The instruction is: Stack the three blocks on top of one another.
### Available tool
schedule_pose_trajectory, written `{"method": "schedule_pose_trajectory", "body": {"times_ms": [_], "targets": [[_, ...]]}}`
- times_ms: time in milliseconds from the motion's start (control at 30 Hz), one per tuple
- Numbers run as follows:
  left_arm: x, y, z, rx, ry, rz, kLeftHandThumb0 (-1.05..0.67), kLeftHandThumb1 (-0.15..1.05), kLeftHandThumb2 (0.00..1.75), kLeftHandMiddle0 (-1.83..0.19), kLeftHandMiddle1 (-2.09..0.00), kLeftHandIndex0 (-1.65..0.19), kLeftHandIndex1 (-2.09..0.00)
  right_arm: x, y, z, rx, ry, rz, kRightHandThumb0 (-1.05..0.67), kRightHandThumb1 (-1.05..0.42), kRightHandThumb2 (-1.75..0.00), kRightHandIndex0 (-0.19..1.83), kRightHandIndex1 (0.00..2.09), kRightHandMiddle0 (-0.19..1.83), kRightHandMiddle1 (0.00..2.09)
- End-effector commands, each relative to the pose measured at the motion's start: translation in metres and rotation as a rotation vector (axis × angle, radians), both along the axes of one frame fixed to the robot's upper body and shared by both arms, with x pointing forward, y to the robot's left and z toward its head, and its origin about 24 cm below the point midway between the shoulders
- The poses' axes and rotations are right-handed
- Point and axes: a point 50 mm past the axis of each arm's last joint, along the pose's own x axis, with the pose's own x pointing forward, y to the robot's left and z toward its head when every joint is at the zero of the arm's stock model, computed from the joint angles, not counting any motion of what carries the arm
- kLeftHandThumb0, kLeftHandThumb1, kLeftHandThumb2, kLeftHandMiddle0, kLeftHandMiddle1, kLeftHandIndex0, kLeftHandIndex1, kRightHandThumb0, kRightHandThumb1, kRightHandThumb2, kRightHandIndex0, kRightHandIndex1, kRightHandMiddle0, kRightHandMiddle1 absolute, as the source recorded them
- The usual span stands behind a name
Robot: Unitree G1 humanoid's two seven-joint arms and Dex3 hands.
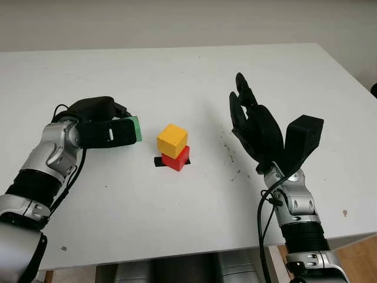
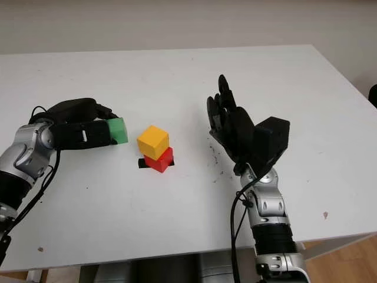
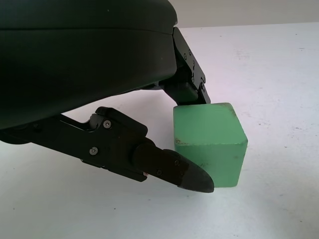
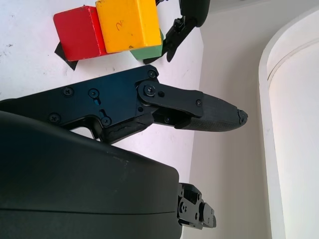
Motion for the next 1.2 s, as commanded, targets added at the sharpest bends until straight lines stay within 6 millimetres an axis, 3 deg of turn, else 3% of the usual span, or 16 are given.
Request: {"method": "schedule_pose_trajectory", "body": {"times_ms": [0,233,533,733,967,1167], "targets": [[-0.001,0.004,-0.005,-0.011,0.011,0.017,-0.51,0.99,0.06,-0.25,-0.05,-0.48,-0.64,0.0,-0.001,0.005,0.0,-0.014,-0.002,-0.69,-1.05,-0.6,-0.19,0.0,-0.19,0.0],[-0.001,0.003,-0.006,-0.041,0.018,0.008,-0.51,1.0,0.06,-0.27,-0.06,-0.47,-0.7,0.001,-0.001,0.005,0.002,-0.005,-0.011,-0.69,-1.05,-0.55,-0.19,0.0,-0.19,0.0],[-0.002,0.005,-0.007,-0.203,-0.036,0.014,-0.31,1.04,0.06,-0.38,-0.07,-0.35,-1.14,0.001,-0.001,0.004,0.01,0.001,-0.013,-0.66,-1.05,-0.54,-0.19,0.0,-0.19,0.0],[-0.002,0.01,-0.002,-0.35,-0.018,0.039,-0.28,1.03,0.05,-0.38,-0.05,-0.27,-1.34,0.001,-0.001,0.004,0.002,0.008,-0.013,-0.67,-1.05,-0.52,-0.19,0.0,-0.19,0.0],[-0.004,0.015,0.005,-0.409,-0.005,0.035,-0.3,1.01,0.05,-0.39,-0.06,-0.23,-1.51,0.001,0.0,0.005,0.004,0.019,-0.014,-0.66,-1.05,-0.51,-0.19,0.0,-0.19,0.0],[-0.004,0.019,0.026,-0.457,-0.025,0.018,-0.31,1.0,0.05,-0.39,-0.06,-0.22,-1.58,0.001,0.001,0.005,0.001,0.026,-0.012,-0.65,-1.05,-0.51,-0.19,0.0,-0.19,0.0]]}}
